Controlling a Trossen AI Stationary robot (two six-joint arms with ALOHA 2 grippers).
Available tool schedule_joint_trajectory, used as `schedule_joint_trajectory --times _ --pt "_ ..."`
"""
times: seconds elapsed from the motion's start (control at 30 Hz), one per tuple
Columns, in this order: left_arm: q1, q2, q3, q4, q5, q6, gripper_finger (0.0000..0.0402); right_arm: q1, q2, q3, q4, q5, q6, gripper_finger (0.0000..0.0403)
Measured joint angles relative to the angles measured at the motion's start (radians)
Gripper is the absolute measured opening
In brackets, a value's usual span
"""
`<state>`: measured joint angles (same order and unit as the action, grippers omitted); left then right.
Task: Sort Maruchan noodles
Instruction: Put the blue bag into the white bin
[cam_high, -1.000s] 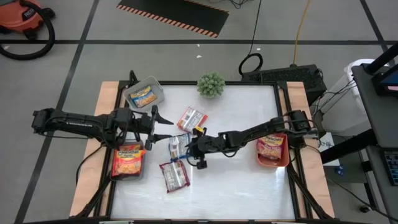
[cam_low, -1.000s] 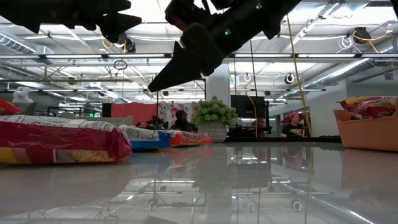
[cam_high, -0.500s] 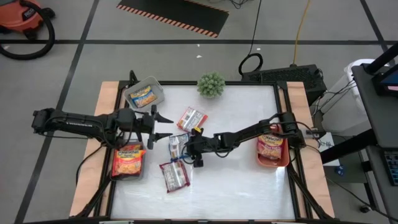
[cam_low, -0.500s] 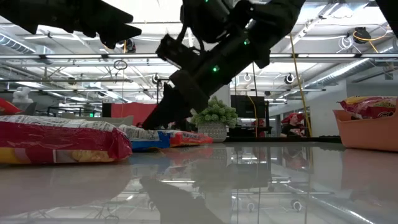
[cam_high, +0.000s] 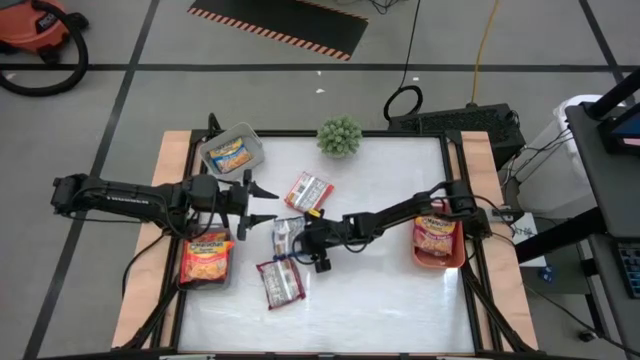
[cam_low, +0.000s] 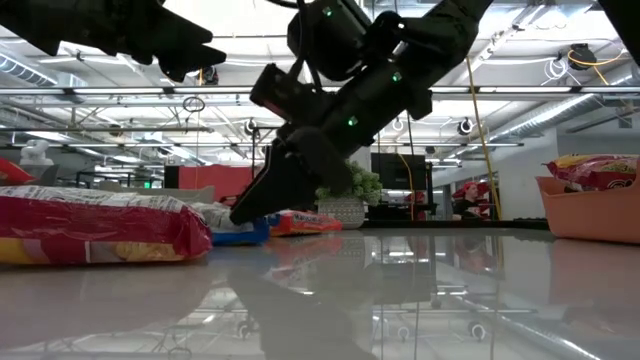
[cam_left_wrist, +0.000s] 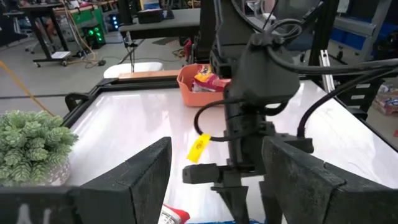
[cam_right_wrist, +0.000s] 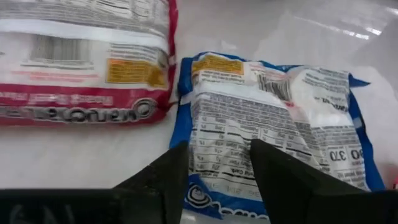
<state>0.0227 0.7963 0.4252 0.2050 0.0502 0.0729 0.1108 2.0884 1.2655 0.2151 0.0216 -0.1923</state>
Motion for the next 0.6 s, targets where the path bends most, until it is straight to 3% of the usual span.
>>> schedule_joint_trajectory --times 0.17,0.33,0.6 --pt "0.000 0.000 0.000 -0.003 0.000 0.000 0.0253 0.013 0.000 0.002 -0.018 0.005 -0.133 0.0152" --pt "0.000 0.000 0.000 -0.003 0.000 0.001 0.0253 0.026 -0.001 -0.002 0.023 0.156 -0.199 0.0134" --pt "0.000 0.000 0.000 -0.006 0.000 -0.002 0.0253 0.021 -0.001 -0.002 0.036 0.267 -0.217 0.0050"
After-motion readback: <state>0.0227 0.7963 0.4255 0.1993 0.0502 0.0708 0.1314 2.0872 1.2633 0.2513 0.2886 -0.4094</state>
